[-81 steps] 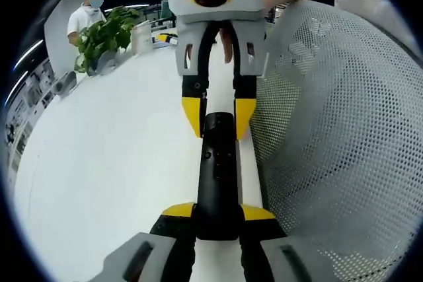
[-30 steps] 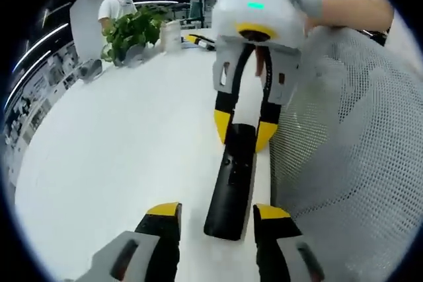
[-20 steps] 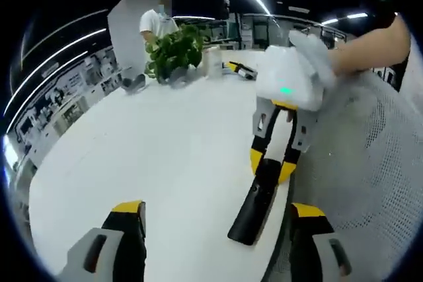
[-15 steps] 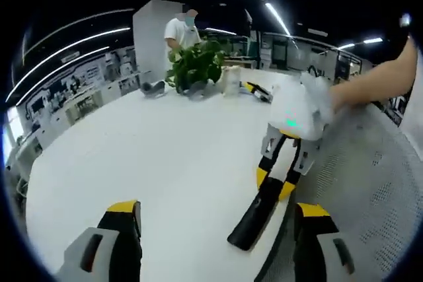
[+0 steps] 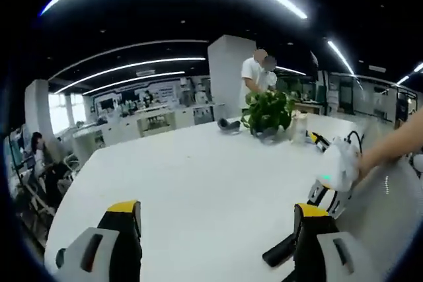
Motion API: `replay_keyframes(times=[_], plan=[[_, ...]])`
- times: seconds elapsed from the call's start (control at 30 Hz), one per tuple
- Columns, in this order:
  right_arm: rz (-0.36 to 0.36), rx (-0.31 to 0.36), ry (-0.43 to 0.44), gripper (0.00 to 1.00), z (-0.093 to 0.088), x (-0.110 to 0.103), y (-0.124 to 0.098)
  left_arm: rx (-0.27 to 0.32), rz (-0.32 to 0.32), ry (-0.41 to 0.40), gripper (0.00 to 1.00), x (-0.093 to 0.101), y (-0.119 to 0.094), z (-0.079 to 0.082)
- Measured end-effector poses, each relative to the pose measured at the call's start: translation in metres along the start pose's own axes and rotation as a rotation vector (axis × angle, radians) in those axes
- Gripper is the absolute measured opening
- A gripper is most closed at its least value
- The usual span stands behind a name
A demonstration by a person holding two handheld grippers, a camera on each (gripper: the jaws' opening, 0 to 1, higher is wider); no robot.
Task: Press the specified remote control buttons in sequence, fully releasing each button before pressing the next.
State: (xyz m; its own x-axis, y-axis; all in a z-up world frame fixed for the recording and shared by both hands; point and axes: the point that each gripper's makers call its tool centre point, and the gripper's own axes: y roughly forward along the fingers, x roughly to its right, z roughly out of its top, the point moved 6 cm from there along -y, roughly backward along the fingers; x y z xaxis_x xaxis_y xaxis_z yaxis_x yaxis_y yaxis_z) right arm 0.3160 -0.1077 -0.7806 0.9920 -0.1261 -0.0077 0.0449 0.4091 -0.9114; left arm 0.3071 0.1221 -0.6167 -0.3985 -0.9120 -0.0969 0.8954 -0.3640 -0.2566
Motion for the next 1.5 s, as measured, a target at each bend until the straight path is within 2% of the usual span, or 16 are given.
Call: replay_keyframes(times=[0.1, 0.2, 0.3, 0.4, 0.43, 0.5, 0.93, 1.17, 1.27, 1.5], plan=[[-0.003, 0.001, 0.003, 0.25, 0.0, 0.0, 0.0, 0.034, 0.062, 0.009, 1.0, -0.004, -0.011, 0.005], [-0.002, 0.005, 0.007, 0.25, 0.0, 0.0, 0.0, 0.044, 0.106, -0.025, 1.0, -0.005, -0.019, 0.004], [-0.003, 0.006, 0.011, 0.25, -0.001, 0.0, 0.0, 0.085, 0.201, -0.069, 1.0, -0.01, -0.027, 0.003], [-0.005, 0.002, 0.025, 0.25, 0.0, 0.0, 0.0, 0.101, 0.271, -0.035, 1.0, -0.014, -0.031, 0.003], [-0.007, -0.002, 0.023, 0.25, 0.001, 0.0, 0.0, 0.105, 0.263, -0.045, 1.0, -0.014, -0.03, 0.003], [-0.01, -0.005, 0.023, 0.25, 0.001, -0.001, 0.0, 0.132, 0.248, -0.132, 1.0, -0.015, -0.029, 0.002], [-0.001, -0.008, 0.01, 0.24, 0.003, 0.005, 0.001, 0.125, 0.265, -0.087, 1.0, -0.018, -0.028, 0.001], [0.023, 0.01, 0.01, 0.24, 0.01, 0.025, 0.003, 0.109, 0.269, -0.043, 0.98, -0.017, -0.027, 0.0], [0.028, 0.002, 0.002, 0.24, 0.013, 0.039, 0.005, 0.117, 0.267, -0.05, 0.98, -0.018, -0.027, 0.001], [0.037, 0.013, 0.023, 0.24, 0.021, 0.069, 0.007, 0.091, 0.288, -0.026, 0.98, -0.021, -0.027, -0.003]])
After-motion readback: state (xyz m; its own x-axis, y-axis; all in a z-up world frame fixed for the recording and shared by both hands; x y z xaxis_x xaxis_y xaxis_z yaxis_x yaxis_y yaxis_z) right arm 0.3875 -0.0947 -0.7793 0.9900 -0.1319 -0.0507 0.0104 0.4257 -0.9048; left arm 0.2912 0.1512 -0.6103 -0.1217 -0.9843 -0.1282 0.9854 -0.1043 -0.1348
